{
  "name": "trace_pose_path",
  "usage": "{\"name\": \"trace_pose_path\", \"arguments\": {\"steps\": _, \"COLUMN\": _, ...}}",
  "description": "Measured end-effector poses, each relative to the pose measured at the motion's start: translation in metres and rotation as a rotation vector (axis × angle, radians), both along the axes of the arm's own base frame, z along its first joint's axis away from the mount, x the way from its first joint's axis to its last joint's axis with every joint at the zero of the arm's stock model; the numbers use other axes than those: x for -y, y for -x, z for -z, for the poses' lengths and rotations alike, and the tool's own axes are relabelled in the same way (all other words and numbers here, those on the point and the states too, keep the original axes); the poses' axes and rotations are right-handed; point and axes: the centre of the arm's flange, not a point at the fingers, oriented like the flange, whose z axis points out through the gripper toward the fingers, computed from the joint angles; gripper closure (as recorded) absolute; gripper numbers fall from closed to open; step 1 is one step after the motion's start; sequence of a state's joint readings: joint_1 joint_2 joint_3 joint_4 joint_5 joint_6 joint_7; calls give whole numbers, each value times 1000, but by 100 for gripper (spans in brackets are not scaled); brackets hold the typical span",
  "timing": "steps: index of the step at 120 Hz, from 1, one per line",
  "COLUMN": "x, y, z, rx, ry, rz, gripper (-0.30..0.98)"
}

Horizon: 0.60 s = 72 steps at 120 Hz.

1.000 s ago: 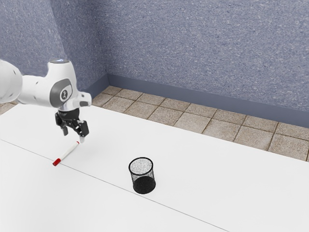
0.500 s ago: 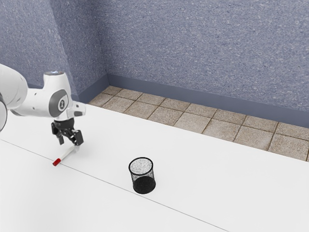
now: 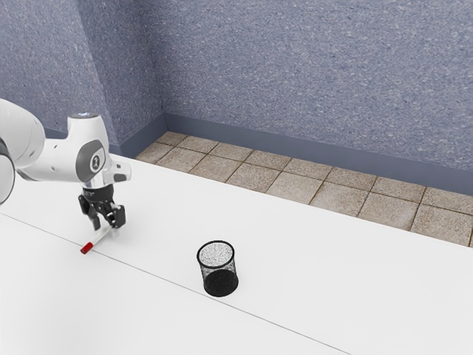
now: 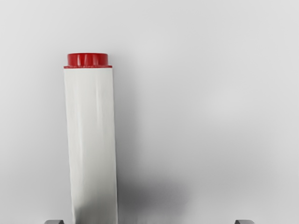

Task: Put the marker into the pen holder.

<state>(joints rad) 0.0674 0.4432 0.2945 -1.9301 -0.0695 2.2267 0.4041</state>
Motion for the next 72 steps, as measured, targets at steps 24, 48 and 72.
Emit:
{"name": "trace_pose_path", "arguments": {"steps": 24, "x": -4, "y": -6, "z": 6, "rx": 0, "ry": -7, "rz": -5, "gripper": 32}}
{"name": "trace_pose_path", "arguments": {"steps": 48, "x": -14, "y": -10, "z": 8, "rx": 4, "ry": -10, "rz": -22, "gripper": 36}}
{"name": "trace_pose_path", "arguments": {"steps": 72, "x": -14, "y": -9, "z": 11, "rx": 0, "ry": -8, "rz": -26, "gripper": 45}}
